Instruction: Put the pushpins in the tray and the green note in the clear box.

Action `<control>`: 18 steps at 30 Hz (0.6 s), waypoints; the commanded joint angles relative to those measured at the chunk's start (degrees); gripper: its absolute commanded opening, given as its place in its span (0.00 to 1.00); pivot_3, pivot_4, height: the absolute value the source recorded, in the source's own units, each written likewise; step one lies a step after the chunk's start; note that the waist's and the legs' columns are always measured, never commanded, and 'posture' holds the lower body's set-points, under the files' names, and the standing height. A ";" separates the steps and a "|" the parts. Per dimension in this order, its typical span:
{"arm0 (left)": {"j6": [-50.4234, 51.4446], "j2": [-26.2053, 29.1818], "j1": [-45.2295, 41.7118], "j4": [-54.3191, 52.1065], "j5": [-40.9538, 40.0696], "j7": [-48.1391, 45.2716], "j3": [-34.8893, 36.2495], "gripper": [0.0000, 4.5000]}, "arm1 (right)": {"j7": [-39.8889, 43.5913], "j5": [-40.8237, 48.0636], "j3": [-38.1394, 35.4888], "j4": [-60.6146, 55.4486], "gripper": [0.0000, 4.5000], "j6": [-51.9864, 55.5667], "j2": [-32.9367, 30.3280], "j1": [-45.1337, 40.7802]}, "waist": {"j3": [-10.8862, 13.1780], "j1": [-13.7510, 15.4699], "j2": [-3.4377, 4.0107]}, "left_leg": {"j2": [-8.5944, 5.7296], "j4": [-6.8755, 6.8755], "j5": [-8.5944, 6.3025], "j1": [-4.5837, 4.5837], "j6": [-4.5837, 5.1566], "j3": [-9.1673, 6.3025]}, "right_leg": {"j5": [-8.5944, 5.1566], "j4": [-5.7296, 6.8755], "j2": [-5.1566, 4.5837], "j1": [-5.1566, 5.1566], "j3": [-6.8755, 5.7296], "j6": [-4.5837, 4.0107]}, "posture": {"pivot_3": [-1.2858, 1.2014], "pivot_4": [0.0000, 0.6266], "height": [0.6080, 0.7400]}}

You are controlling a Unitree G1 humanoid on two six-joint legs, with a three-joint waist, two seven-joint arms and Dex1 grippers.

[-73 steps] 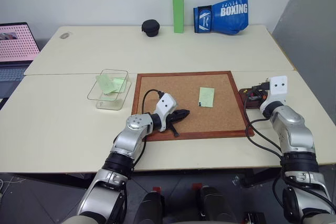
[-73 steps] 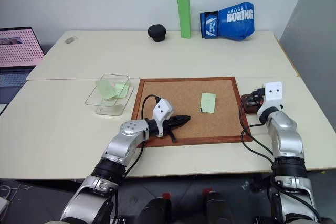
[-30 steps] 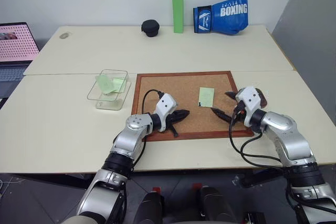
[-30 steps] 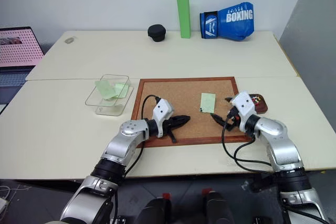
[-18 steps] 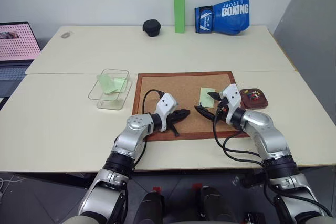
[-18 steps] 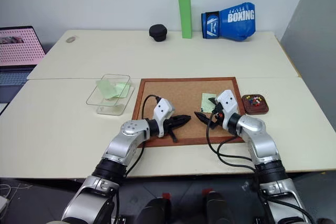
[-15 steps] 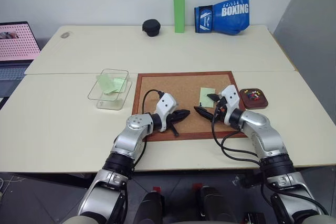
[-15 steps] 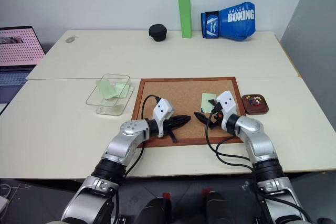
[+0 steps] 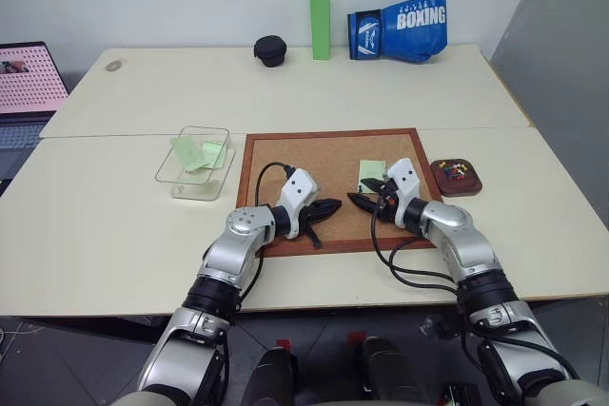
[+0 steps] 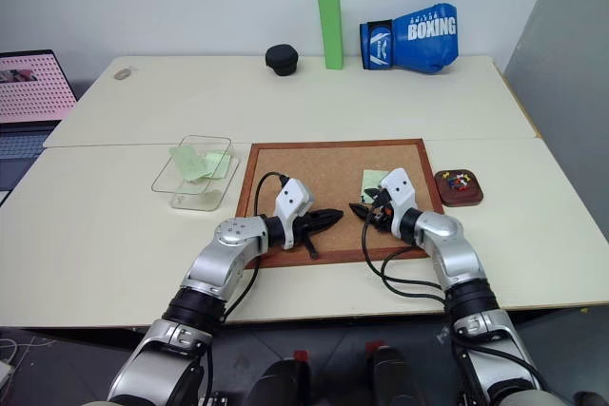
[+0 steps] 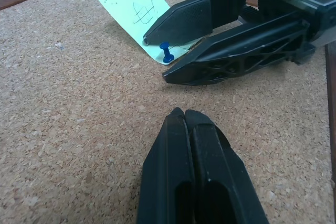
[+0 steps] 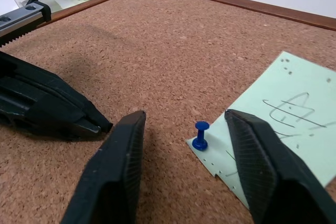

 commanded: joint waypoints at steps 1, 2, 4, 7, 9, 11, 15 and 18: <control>0.67 0.31 1.12 0.49 -0.14 0.28 0.07 0.00 | 0.48 -0.60 0.00 1.04 0.35 -2.09 0.57 -2.52 | 0.00 -0.02 0.00 | 0.00 0.00 0.00 0.00 0.00 0.00 | 0.00 0.00 0.00 0.00 0.00 0.00 | 0.52 0.24 1.00; 0.70 0.26 1.12 0.45 -0.12 0.33 0.04 0.00 | 0.50 -0.71 -0.02 1.38 0.31 -2.26 0.64 -2.73 | 0.00 -0.02 0.00 | 0.00 0.00 0.00 0.00 0.00 0.00 | 0.00 0.00 0.00 0.00 0.00 0.00 | 0.52 0.24 1.00; 0.63 0.20 0.95 0.66 -0.08 0.40 0.08 0.00 | 0.61 -0.85 -0.08 2.21 0.21 -2.54 0.95 -3.32 | 0.00 -0.05 0.00 | 0.00 0.00 0.00 0.00 0.00 0.00 | 0.00 0.00 0.00 0.00 0.00 0.00 | 0.52 0.24 1.00; 0.59 0.16 0.79 0.94 0.13 0.76 0.12 0.00 | 0.99 -0.63 -0.55 2.72 0.07 -2.60 1.26 -3.71 | 0.00 -0.05 0.00 | 0.00 0.00 0.00 0.00 0.00 0.00 | 0.00 0.00 0.00 0.00 0.00 0.00 | 0.52 0.24 1.00; 0.67 0.19 0.87 0.94 0.25 0.95 0.11 0.00 | 1.34 -0.44 -0.77 2.66 0.01 -2.49 1.33 -3.70 | 0.00 -0.06 0.00 | 0.00 0.00 0.00 0.00 0.00 0.00 | 0.00 0.01 0.00 0.00 0.00 0.00 | 0.52 0.24 1.00; 0.81 0.19 1.01 0.74 0.21 0.94 0.06 0.00 | 1.13 -0.43 -1.09 2.42 0.01 -2.54 1.34 -3.53 | 0.00 -0.07 0.00 | 0.00 0.00 0.00 0.01 0.00 0.00 | 0.00 0.02 0.00 0.00 0.00 0.00 | 0.52 0.24 1.00; 1.19 0.27 1.07 0.32 -0.02 0.93 0.20 0.00 | 0.65 -0.72 -1.64 -0.62 0.01 -3.00 0.24 -2.50 | 0.00 -0.08 0.00 | 0.00 0.00 0.00 0.01 0.00 0.00 | 0.00 0.02 0.00 0.00 0.01 0.00 | 0.52 0.24 1.00; 1.25 0.53 1.20 0.34 -0.05 0.79 0.27 0.00 | 0.42 -1.05 -1.61 -5.64 0.01 -2.98 -1.04 -1.05 | 0.00 -0.07 0.00 | 0.00 0.00 0.00 0.00 0.00 0.00 | 0.00 0.02 0.00 0.00 0.00 0.00 | 0.52 0.24 1.00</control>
